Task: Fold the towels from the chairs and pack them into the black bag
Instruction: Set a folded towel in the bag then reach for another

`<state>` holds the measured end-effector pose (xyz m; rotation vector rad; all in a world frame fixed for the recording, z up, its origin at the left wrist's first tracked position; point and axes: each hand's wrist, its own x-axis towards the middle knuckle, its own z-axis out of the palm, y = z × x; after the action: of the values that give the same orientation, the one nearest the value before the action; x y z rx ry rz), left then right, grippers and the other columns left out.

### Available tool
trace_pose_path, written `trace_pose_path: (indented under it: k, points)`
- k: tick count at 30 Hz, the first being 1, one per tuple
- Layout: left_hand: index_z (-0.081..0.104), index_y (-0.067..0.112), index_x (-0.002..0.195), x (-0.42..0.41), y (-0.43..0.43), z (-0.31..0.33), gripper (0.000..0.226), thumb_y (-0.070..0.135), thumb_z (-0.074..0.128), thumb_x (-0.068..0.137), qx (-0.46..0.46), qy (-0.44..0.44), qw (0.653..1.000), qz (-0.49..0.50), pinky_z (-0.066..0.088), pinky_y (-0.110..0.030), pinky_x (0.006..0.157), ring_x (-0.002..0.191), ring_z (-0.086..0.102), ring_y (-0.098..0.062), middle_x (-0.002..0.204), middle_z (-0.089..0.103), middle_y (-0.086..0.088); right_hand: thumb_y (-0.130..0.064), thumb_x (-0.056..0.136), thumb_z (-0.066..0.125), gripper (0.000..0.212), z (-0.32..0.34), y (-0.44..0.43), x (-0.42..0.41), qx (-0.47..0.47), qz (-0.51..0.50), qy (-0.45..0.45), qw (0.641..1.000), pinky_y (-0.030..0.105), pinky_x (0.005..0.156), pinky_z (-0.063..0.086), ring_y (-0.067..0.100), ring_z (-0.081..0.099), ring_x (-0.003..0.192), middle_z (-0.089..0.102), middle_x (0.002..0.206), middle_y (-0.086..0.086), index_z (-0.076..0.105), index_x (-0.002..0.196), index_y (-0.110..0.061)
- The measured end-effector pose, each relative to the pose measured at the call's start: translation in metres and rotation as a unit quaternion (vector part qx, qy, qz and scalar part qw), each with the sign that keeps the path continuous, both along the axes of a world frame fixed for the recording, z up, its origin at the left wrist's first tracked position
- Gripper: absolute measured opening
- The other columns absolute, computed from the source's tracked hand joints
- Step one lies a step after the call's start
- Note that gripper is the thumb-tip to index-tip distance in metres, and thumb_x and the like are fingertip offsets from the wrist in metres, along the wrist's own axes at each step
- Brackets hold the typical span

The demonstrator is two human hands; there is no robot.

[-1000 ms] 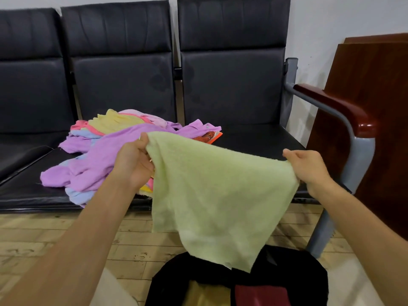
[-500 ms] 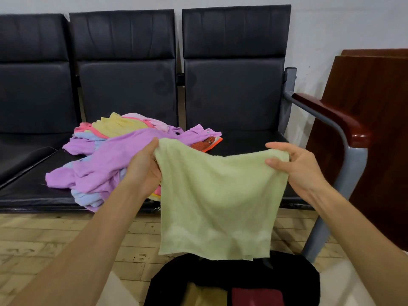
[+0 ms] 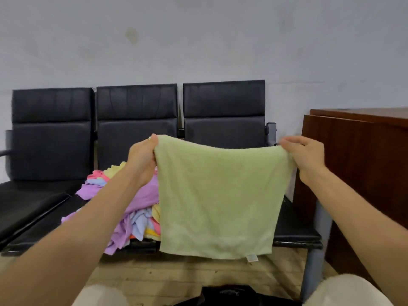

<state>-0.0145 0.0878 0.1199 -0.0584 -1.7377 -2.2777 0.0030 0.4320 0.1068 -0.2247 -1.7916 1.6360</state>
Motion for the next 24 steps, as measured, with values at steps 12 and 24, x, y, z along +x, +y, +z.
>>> trace_pose_path:
  k: [12, 24]
  points:
    - [0.064, 0.0, 0.107, 0.011, -0.006, 0.046, 0.021, 0.01, 0.066, 0.089, -0.049, 0.022, 0.994, 0.095, 0.053, -0.032, 0.081, 0.091, 0.064, -0.022, 0.103, 0.067, -0.013, -0.012, 0.076, 0.08, 0.014, 0.06, 0.007, 0.035, -0.036, 0.123, 0.025, 0.992, 0.034, 0.086, 0.053, 0.023, 0.065, 0.097, 0.07, 0.102, 0.008, 0.074, 0.088, -0.014]
    - [0.07, 0.01, 0.099, 0.007, -0.004, 0.043, 0.012, 0.007, 0.062, 0.091, -0.152, 0.005, 0.983, 0.098, 0.052, -0.033, 0.083, 0.104, 0.06, -0.026, 0.108, 0.066, -0.01, 0.006, 0.077, 0.073, 0.041, 0.063, 0.014, 0.05, 0.197, 0.101, -0.057, 0.974, 0.026, 0.082, 0.046, 0.015, 0.057, 0.092, 0.06, 0.105, 0.002, 0.067, 0.116, -0.003]
